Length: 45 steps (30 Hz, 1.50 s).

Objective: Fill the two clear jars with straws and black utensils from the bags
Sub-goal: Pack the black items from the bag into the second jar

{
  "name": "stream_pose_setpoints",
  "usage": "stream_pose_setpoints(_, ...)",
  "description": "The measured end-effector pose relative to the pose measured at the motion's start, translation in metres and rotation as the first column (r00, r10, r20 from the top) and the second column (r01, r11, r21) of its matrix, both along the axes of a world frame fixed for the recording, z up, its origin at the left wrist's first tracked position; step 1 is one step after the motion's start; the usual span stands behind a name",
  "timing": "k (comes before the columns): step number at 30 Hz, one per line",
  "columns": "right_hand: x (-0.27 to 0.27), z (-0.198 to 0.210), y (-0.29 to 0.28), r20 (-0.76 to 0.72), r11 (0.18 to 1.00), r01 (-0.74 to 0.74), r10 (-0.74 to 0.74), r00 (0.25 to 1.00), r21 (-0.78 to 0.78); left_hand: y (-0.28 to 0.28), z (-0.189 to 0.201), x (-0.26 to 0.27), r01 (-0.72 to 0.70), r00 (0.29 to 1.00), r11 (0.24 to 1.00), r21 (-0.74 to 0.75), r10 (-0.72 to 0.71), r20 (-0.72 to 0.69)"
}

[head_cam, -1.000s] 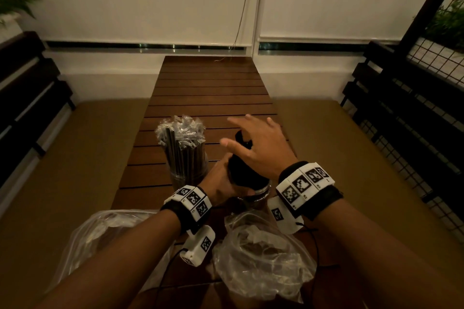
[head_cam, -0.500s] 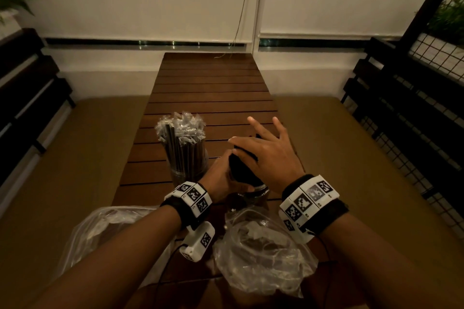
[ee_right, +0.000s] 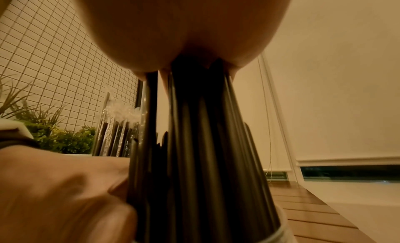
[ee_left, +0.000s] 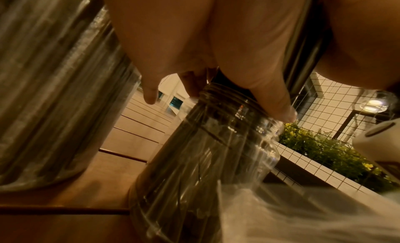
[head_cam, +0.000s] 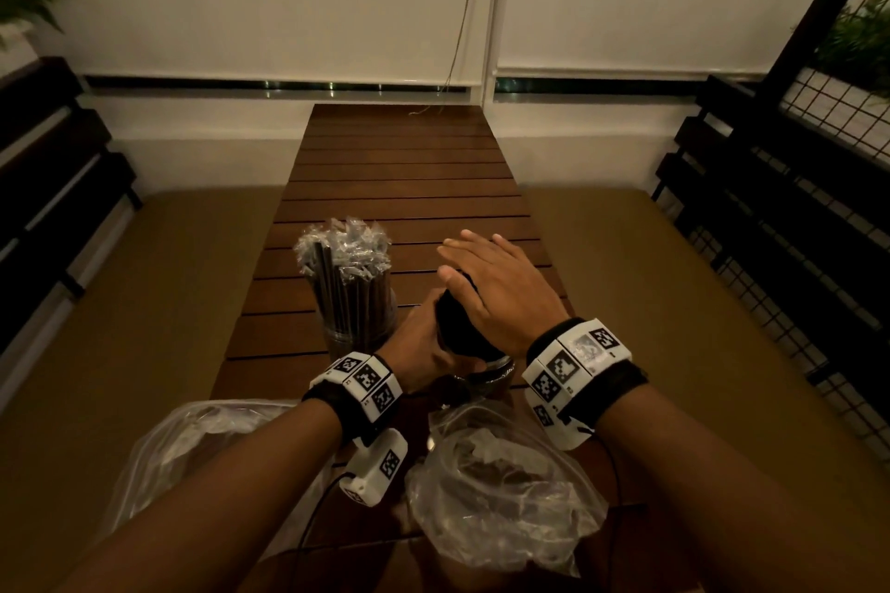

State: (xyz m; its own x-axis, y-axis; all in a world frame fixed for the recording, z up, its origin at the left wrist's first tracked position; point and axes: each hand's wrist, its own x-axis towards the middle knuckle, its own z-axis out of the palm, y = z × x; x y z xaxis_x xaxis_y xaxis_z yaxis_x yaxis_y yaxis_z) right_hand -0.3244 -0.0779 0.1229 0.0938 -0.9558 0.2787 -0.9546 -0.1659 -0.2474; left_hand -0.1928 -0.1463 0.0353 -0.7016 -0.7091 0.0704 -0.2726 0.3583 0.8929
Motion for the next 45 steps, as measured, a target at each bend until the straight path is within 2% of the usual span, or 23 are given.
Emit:
stream_pose_setpoints(4, 0.002, -0.004, -0.002, 0.014, 1.000, 0.001, -0.001, 1.000, -0.021, 0.003, 0.004, -0.001, 0.003, 1.000, 0.999, 0.039, -0.002, -0.023)
stream_pose_setpoints(12, 0.000, -0.020, -0.001, -0.015, 1.000, 0.002, -0.003, 1.000, -0.027, 0.010, 0.008, -0.001, -0.043, 0.999, 0.995, -0.090, 0.043, 0.000)
stream_pose_setpoints(16, 0.000, -0.026, 0.001, -0.036, 1.000, 0.013, -0.013, 0.999, -0.010, 0.010, 0.008, 0.000, -0.059, 0.998, 0.998, -0.010, 0.059, 0.002)
stream_pose_setpoints(18, 0.001, -0.024, 0.001, -0.029, 1.000, -0.004, 0.004, 1.000, 0.007, 0.009, 0.006, 0.000, -0.050, 0.999, 0.999, -0.015, 0.050, -0.017)
stream_pose_setpoints(20, -0.004, -0.020, 0.005, 0.030, 0.999, -0.037, 0.037, 0.999, 0.010, 0.012, 0.011, 0.000, -0.034, 0.999, 0.999, -0.009, 0.034, -0.017)
stream_pose_setpoints(21, -0.009, -0.019, 0.010, 0.117, 0.999, -0.032, 0.032, 0.993, -0.004, 0.015, 0.016, 0.000, -0.024, 1.000, 1.000, -0.002, 0.024, -0.018)
stream_pose_setpoints(22, -0.015, -0.018, 0.014, 0.248, 1.000, 0.003, 0.000, 0.969, -0.014, 0.016, 0.018, 0.000, -0.005, 1.000, 1.000, 0.010, 0.005, -0.030)
stream_pose_setpoints(23, -0.023, -0.020, 0.020, 0.400, 0.998, 0.057, -0.055, 0.915, 0.008, 0.016, 0.019, 0.000, 0.010, 0.999, 1.000, 0.021, -0.009, -0.041)
stream_pose_setpoints(24, -0.030, -0.023, 0.025, 0.512, 0.993, 0.095, -0.117, 0.851, 0.070, 0.016, 0.018, 0.001, 0.011, 0.999, 0.999, 0.035, -0.009, -0.046)
stream_pose_setpoints(25, -0.035, -0.027, 0.029, 0.557, 0.982, 0.098, -0.171, 0.813, 0.160, 0.016, 0.017, 0.002, -0.002, 1.000, 0.999, 0.053, 0.004, -0.031)
stream_pose_setpoints(27, -0.040, -0.039, 0.032, 0.564, 0.953, 0.054, -0.222, 0.796, 0.298, 0.017, 0.015, 0.002, -0.025, 1.000, 0.997, 0.069, 0.026, -0.006)
stream_pose_setpoints(28, -0.039, -0.045, 0.031, 0.580, 0.951, 0.050, -0.227, 0.783, 0.305, 0.017, 0.015, 0.001, -0.023, 1.000, 0.996, 0.081, 0.023, 0.006)
stream_pose_setpoints(31, -0.030, -0.057, 0.025, 0.677, 0.973, 0.115, -0.222, 0.702, 0.200, 0.019, 0.015, 0.001, -0.016, 1.000, 0.995, 0.097, 0.015, 0.008)
stream_pose_setpoints(34, -0.028, -0.057, 0.019, 0.735, 0.981, 0.176, -0.182, 0.654, 0.086, 0.016, 0.017, 0.001, -0.016, 0.999, 0.996, 0.092, 0.020, -0.046)
stream_pose_setpoints(37, -0.024, -0.059, 0.019, 0.773, 0.975, 0.218, -0.169, 0.611, 0.040, 0.012, 0.022, 0.002, 0.000, 0.997, 0.995, 0.097, 0.008, -0.082)
stream_pose_setpoints(40, -0.018, -0.073, 0.028, 0.817, 0.981, 0.189, -0.151, 0.556, 0.052, 0.018, 0.018, 0.004, 0.026, 0.999, 0.997, 0.074, -0.025, -0.020)
stream_pose_setpoints(45, -0.027, -0.074, 0.037, 0.780, 0.989, 0.062, -0.145, 0.609, 0.136, 0.020, 0.015, 0.002, 0.033, 0.999, 0.999, 0.016, -0.033, -0.006)
